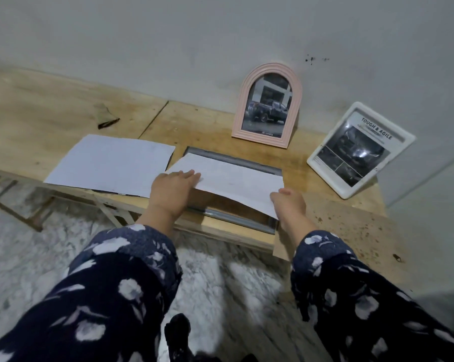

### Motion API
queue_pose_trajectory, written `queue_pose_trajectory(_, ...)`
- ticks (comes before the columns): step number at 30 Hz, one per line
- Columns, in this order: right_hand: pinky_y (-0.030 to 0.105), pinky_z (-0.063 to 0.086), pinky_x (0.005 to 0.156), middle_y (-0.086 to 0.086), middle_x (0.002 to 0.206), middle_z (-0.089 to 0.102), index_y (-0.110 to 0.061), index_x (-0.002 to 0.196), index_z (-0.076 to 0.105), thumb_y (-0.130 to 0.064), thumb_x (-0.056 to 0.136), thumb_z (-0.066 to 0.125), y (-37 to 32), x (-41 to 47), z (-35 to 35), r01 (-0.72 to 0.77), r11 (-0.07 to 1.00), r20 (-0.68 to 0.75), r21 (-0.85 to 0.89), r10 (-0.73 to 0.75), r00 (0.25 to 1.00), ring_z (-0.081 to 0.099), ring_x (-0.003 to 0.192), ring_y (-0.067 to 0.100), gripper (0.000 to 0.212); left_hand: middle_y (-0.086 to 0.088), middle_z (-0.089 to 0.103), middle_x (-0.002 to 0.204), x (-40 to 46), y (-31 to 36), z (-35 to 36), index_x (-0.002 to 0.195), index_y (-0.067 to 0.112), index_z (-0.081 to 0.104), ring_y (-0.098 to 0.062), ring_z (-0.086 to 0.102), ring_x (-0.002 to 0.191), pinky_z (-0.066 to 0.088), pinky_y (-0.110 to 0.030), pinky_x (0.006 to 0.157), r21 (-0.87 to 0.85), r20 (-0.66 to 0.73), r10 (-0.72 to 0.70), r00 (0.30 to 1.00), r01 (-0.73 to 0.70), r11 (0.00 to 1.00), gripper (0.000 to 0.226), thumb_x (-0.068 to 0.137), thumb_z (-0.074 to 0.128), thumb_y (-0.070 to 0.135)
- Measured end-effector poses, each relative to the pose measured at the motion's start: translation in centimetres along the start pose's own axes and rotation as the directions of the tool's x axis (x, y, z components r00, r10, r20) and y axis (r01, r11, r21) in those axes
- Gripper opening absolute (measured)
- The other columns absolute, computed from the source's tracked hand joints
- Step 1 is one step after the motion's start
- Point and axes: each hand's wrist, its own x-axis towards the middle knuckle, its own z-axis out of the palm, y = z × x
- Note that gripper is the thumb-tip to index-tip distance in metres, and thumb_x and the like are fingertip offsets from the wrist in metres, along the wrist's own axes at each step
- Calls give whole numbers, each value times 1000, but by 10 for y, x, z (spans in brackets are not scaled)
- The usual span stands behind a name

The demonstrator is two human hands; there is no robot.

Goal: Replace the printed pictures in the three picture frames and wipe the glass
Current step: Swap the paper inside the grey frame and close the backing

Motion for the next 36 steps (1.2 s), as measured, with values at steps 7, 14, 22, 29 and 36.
queue_pose_trajectory(7, 38, 44, 102, 14, 138, 50, -14, 133, 54, 5, 94, 44, -13, -10, 26, -75, 983, 262, 170, 28, 965, 52, 121, 30, 45, 9, 18, 160, -28, -35, -8, 153, 29, 18, -14, 16, 147, 21, -37, 116, 12, -63, -51, 997, 52, 999, 64, 98, 40, 5)
queue_pose_trajectory(14, 36, 44, 105, 6, 145, 44, -23, 131, 57, 8, 93, 40, -66, -37, 91, 42, 974, 213, 223, -91, 973, 48, 125, 27, 52, 11, 16, 160, -29, -105, -33, 153, 32, 18, -13, 14, 147, 15, -36, 117, 28, -174, -131, 976, 137, 990, 62, 100, 35, 5)
queue_pose_trajectory(22, 26, 43, 97, 5, 147, 41, -20, 137, 51, 7, 94, 38, -131, -74, 211, 195, 962, 305, 192, -247, 920, 46, 127, 26, 52, 10, 18, 160, -51, -231, -32, 152, 31, 22, -14, 16, 147, 12, -38, 117, 14, -183, -272, 945, 279, 960, 60, 99, 33, 5)
queue_pose_trajectory(29, 15, 36, 44, 7, 141, 49, -26, 139, 47, 4, 90, 34, -168, -86, 310, 304, 945, 441, 121, -325, 836, 39, 59, 4, 59, 10, 21, 159, -68, -313, -4, 151, 30, 26, -16, 18, 147, 15, -40, 117, -36, -149, -417, 897, 416, 909, 63, 97, 38, 0)
queue_pose_trajectory(36, 15, 44, 46, 1, 150, 37, -18, 142, 43, 4, 95, 35, -214, -79, 412, 426, 904, 559, 45, -377, 739, 52, 81, 10, 53, 13, 18, 159, -57, -382, 38, 152, 33, 21, -13, 15, 148, 13, -39, 118, -38, -95, -564, 820, 563, 826, 66, 98, 40, 0)
